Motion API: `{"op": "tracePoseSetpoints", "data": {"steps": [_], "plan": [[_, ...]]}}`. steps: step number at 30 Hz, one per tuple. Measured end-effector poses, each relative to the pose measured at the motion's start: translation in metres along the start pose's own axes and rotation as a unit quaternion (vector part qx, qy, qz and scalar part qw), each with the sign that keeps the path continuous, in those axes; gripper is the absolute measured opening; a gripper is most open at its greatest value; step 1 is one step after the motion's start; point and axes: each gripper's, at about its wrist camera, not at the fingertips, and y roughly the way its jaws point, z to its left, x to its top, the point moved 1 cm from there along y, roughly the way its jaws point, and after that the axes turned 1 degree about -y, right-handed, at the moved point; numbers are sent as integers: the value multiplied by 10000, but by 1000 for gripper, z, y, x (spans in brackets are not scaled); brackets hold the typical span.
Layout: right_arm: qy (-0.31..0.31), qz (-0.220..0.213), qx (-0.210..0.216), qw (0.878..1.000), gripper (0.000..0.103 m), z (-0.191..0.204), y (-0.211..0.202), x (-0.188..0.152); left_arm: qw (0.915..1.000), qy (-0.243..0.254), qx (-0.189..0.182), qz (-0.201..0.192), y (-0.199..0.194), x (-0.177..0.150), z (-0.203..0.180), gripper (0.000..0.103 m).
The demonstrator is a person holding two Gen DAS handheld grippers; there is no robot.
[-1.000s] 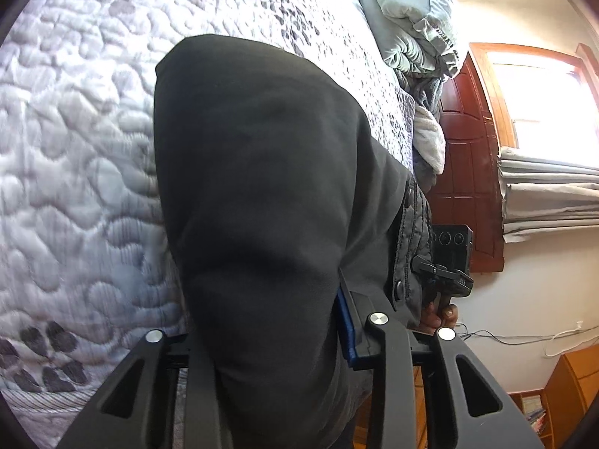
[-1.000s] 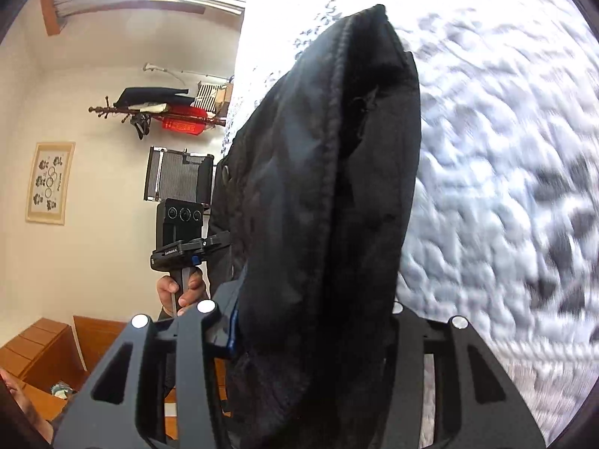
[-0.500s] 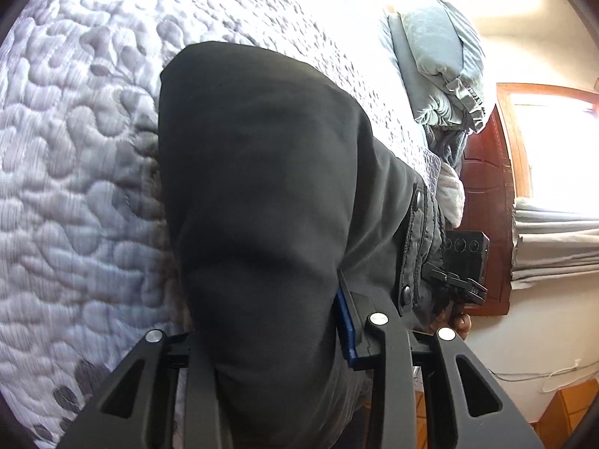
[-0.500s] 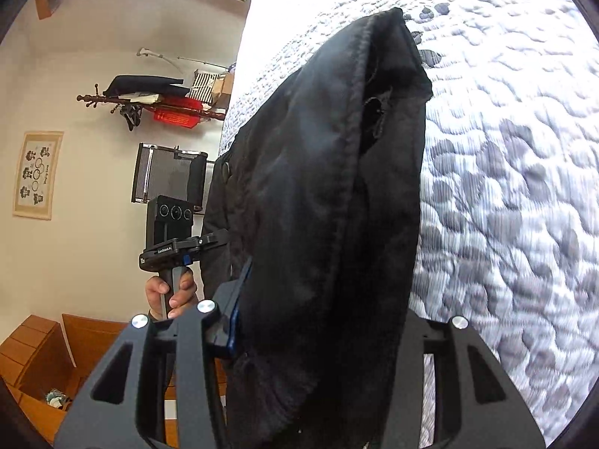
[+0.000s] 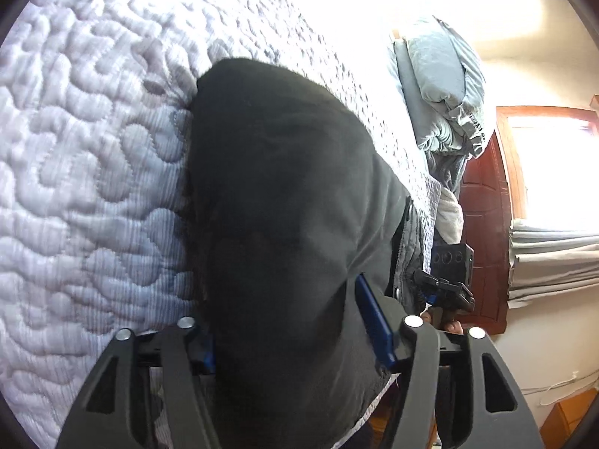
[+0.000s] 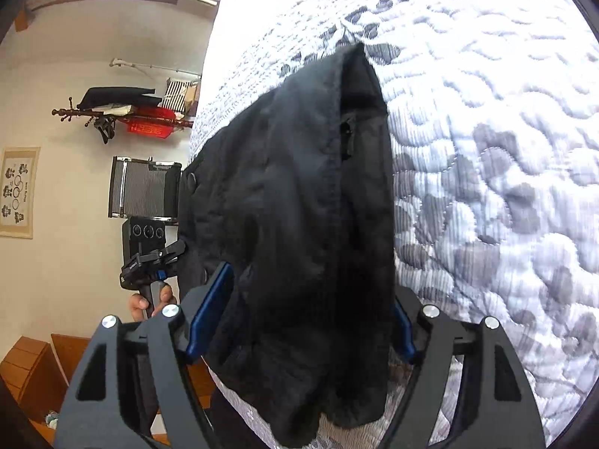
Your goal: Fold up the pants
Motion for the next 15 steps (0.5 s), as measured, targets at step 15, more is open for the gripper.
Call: {"op": "tracePoseSetpoints", "data": {"steps": [15], "plan": [[-499, -562, -1578, 9846, 82, -27, -26, -49, 9863, 267, 1499, -627, 1, -32, -13, 86]]}}
